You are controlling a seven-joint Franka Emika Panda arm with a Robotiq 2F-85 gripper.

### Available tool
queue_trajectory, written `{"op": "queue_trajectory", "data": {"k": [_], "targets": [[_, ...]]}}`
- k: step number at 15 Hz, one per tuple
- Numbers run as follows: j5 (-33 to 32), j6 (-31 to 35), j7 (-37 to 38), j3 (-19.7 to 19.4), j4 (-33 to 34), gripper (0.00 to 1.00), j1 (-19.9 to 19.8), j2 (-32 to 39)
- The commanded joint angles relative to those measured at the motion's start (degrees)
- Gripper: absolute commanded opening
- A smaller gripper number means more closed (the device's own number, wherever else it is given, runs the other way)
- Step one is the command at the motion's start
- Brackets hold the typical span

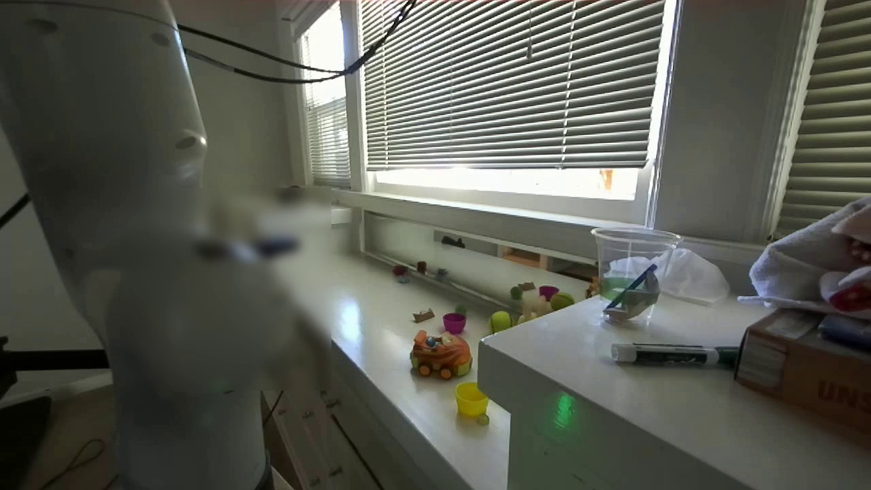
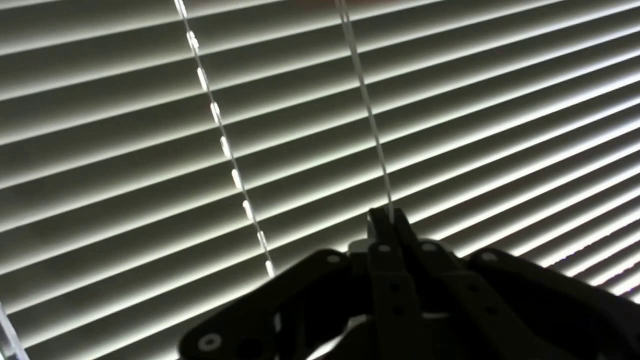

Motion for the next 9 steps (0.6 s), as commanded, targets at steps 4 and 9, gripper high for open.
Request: {"op": "queue_trajectory", "data": {"k": [4, 9], "targets": [[-5.74, -1.58, 6.62, -0.25, 11.95, 0.00, -3.27, 6.31], [-11.10, -2.15, 10.99, -2.31, 17.41, 0.00, -5.85, 9.20]]}}
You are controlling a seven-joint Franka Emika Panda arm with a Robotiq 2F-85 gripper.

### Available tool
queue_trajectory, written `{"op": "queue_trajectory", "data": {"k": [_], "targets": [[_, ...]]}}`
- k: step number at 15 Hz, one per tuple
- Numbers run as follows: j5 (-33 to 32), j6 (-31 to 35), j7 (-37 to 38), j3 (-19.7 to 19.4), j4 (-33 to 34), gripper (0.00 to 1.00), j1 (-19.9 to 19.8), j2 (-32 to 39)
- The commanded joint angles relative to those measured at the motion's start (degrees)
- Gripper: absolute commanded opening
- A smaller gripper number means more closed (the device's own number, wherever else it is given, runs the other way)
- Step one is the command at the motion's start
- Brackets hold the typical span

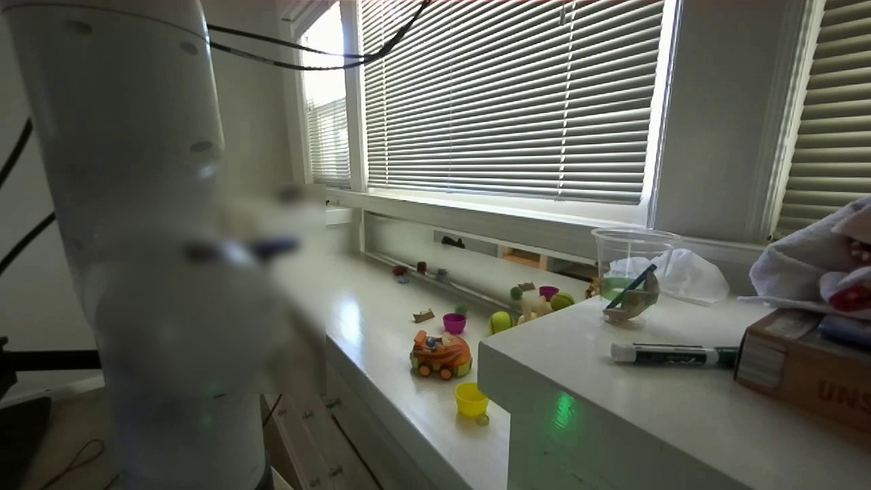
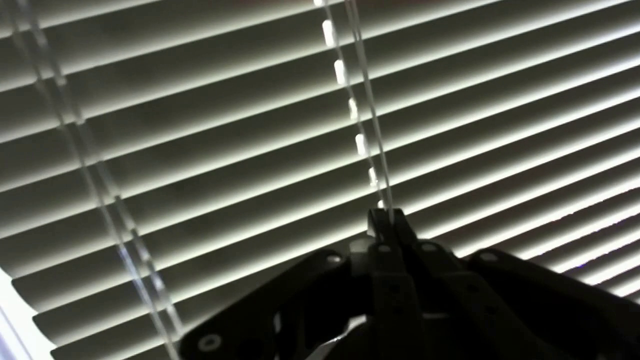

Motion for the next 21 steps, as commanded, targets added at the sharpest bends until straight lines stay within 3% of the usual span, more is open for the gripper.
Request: {"op": "queue_trajectory", "data": {"k": [1, 10, 11, 12, 16, 21], "targets": [[-5.88, -2.36, 5.57, -1.51, 6.78, 0.00, -2.10, 3.62], [-14.95, -4.28, 10.95, -4.83, 9.21, 0.01, -3.02, 5.51], [-15.72, -4.10, 11.47, -4.95, 9.37, 0.27, -2.94, 5.63], [-16.36, -4.26, 11.77, -4.91, 9.23, 0.28, -2.85, 5.49], [-18.57, -9.01, 14.21, -4.38, 5.90, 0.55, -2.19, 2.10], [-19.07, -21.46, 13.86, -2.69, 1.73, 0.91, -1.07, -3.41]]}}
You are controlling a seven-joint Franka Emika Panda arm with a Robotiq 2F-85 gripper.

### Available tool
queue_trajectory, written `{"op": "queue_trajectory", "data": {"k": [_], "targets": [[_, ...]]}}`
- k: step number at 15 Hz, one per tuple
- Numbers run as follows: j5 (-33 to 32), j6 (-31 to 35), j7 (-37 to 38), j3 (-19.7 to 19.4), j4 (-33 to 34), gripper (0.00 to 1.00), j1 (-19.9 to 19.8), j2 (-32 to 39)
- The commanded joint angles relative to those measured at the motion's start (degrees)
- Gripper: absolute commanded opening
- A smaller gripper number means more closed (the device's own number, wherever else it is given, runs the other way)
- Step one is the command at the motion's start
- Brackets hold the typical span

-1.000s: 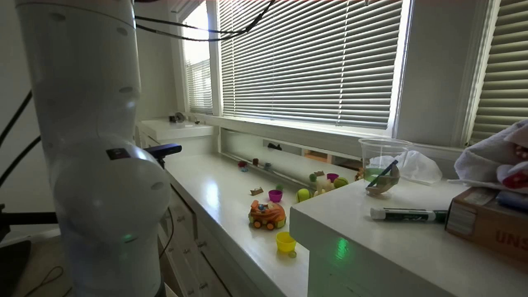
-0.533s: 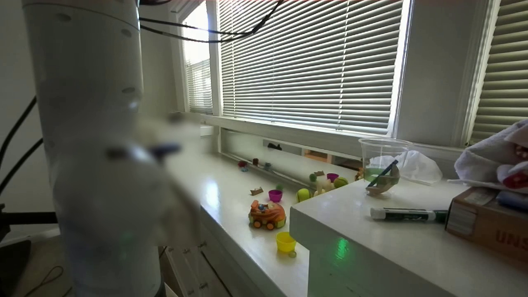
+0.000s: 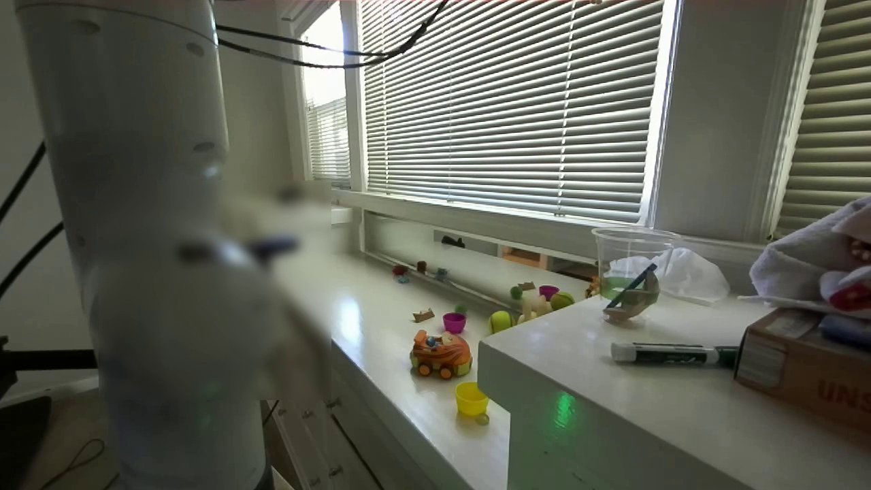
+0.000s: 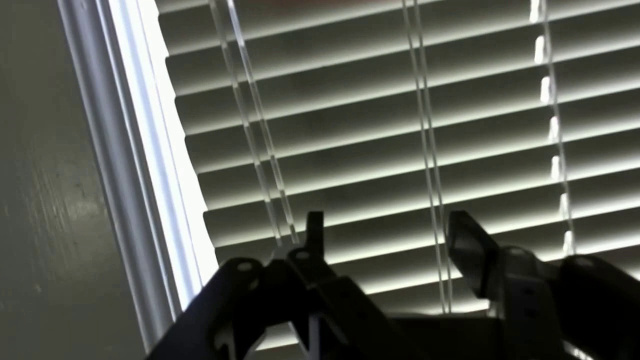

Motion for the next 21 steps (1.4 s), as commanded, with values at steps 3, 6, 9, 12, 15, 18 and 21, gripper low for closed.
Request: {"op": "queue_trajectory", "data": {"k": [3, 6, 9, 12, 15, 18, 21], "targets": [[0.69, -13.01, 0.42, 1.88, -8.06, 1.00, 1.41, -7.58], [3.28, -16.05, -0.35, 2.32, -15.24, 1.00, 2.14, -10.56], [7.05, -19.36, -1.14, 2.27, -21.54, 1.00, 3.19, -12.71], [9.40, -23.24, -1.44, 3.28, -26.54, 1.00, 2.49, -14.15], [12.00, -28.22, -1.94, 3.37, -30.98, 1.00, 2.61, -15.88], [14.92, -34.20, -3.21, 3.02, -34.01, 1.00, 2.68, -17.07], [13.39, -35.33, -2.00, 3.85, -32.23, 1.00, 1.87, -14.78]]}}
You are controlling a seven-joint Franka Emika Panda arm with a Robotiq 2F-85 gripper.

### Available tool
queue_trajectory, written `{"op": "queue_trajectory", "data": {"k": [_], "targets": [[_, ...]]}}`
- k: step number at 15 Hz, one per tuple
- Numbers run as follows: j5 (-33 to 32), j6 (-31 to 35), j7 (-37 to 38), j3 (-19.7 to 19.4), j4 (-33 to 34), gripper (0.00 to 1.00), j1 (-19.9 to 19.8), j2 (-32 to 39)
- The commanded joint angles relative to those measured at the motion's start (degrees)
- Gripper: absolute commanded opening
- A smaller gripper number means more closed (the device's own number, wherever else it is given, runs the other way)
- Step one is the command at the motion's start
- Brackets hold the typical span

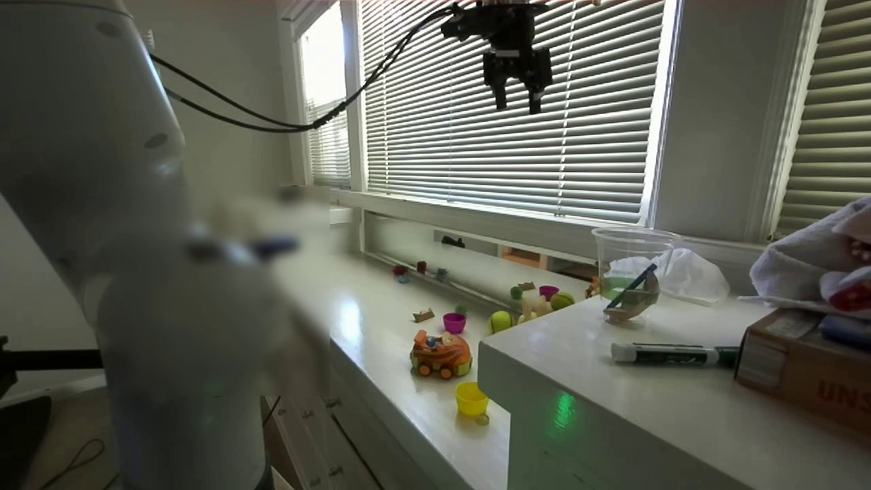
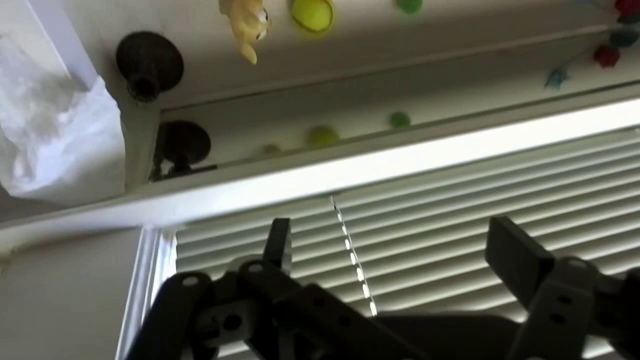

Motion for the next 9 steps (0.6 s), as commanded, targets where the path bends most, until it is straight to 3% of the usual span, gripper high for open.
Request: {"op": "queue_trajectory", "data": {"k": [1, 9], "targets": [[0.70, -1.05, -0.53, 0.82, -0.50, 1.00, -1.13, -0.20], [0.88, -1.54, -0.74, 0.76, -1.24, 1.00, -1.20, -0.57]]}}
